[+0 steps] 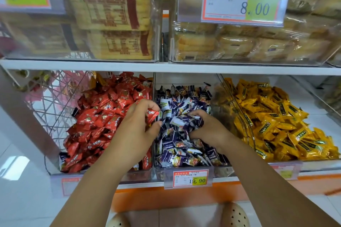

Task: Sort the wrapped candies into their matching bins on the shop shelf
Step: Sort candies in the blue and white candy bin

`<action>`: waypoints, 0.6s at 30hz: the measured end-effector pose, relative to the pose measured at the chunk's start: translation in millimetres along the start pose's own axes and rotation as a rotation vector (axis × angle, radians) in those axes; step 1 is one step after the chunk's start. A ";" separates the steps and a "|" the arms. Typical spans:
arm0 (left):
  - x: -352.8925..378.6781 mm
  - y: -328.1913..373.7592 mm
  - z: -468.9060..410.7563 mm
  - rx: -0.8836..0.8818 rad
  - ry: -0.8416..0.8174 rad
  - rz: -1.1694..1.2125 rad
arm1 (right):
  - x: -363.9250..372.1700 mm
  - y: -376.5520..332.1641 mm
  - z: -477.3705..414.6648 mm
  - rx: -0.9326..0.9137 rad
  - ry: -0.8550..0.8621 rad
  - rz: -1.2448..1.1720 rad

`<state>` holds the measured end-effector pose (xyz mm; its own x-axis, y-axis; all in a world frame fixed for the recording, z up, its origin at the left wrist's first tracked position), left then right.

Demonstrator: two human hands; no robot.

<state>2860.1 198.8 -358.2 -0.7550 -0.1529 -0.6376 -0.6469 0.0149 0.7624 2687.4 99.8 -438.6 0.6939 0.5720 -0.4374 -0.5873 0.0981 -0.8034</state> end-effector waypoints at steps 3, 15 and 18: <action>-2.9 1.2 0.1 -0.014 0.020 0.010 | -7.0 -12.5 6.2 -0.109 0.030 -0.156; -12.5 6.1 0.1 -0.028 0.096 0.028 | -8.4 -43.6 23.3 -0.304 -0.177 -0.440; -12.0 6.1 0.4 -0.034 0.092 0.004 | -21.8 -33.0 22.5 -0.270 -0.084 -0.310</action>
<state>2865.2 201.1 -345.9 -0.7436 -0.2429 -0.6229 -0.6386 -0.0179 0.7693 2682.3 102.5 -393.5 0.7776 0.6145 -0.1332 -0.2186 0.0655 -0.9736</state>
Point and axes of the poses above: each hand's wrist, its own z-axis away from the middle knuckle, its own x-axis out of the palm, y = z × x, the point moved 9 cm from there along -z, towards the middle knuckle, and after that the axes turned 7 degrees about -y, right-handed, at the moved point
